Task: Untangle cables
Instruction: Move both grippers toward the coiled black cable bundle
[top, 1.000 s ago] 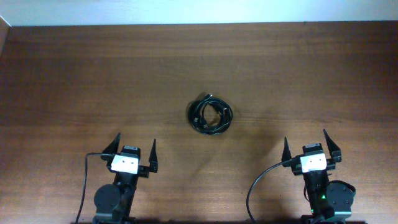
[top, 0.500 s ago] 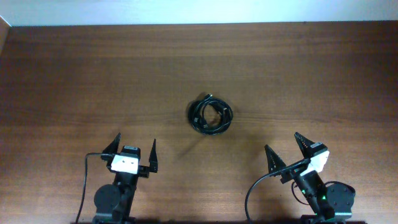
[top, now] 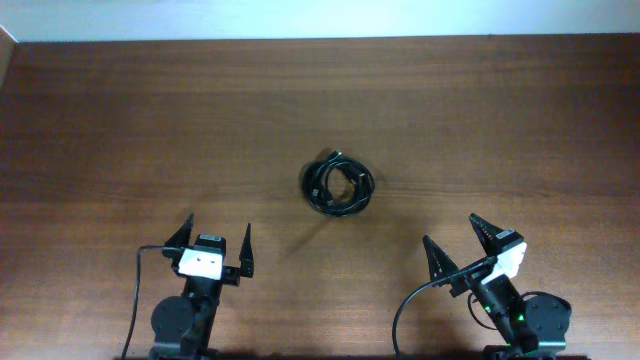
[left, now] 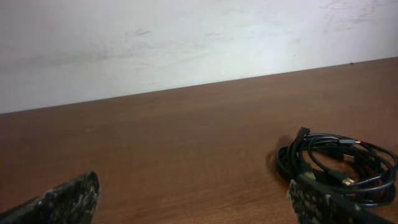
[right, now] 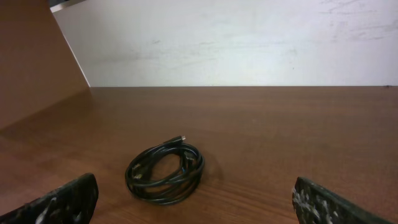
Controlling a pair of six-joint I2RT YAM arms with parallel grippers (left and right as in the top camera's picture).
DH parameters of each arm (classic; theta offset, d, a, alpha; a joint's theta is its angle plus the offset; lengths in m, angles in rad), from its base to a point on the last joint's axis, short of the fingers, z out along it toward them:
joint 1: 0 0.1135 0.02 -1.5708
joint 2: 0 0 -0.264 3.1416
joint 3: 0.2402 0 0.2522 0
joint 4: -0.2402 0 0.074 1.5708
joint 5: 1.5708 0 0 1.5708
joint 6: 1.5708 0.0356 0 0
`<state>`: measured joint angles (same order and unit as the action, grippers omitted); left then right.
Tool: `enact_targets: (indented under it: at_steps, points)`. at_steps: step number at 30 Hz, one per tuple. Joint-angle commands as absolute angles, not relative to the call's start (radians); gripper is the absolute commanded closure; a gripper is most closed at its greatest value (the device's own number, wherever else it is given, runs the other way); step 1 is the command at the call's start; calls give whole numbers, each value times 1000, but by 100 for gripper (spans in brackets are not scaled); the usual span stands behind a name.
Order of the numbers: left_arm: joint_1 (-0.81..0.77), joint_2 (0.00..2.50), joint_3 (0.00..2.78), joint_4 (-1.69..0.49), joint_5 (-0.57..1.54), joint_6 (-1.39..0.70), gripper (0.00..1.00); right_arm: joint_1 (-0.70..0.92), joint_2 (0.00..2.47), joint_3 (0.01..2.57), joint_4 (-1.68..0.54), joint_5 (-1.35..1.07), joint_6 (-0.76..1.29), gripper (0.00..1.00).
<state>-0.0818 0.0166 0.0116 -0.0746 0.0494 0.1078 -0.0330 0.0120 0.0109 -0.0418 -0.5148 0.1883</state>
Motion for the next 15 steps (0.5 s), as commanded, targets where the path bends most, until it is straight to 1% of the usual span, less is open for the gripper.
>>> enact_targets:
  at_steps: [1, 2, 4, 6, 8, 9, 12, 14, 15]
  points:
    - [-76, 7, 10, -64, 68, 33, 1, -33, 6, 6, -46, -537, 200, 1]
    - [-76, 7, 10, -55, 73, -29, 1, -33, 6, 6, -47, -547, 200, 1]
    - [-76, 7, 10, -54, 136, -46, 1, -33, 6, 6, -49, -558, 200, 1]
    - [-76, 7, 10, -46, 139, -103, 1, -33, 6, 6, -49, -586, 200, 1]
    - [-76, 7, 10, 19, 141, -146, 1, -33, 11, 6, -53, -618, 200, 1]
    - [-75, 7, 18, 14, 215, -196, 1, -33, 29, 6, -54, -617, 200, 1]
    - [-76, 51, 128, -229, 317, -197, 1, -33, 132, 34, -83, -617, 200, 1]
    - [-76, 146, 239, -272, 318, -193, 1, -33, 240, 91, -85, -618, 200, 1]
    - [-76, 228, 304, -300, 319, -193, 1, -33, 305, 148, -121, -617, 200, 1]
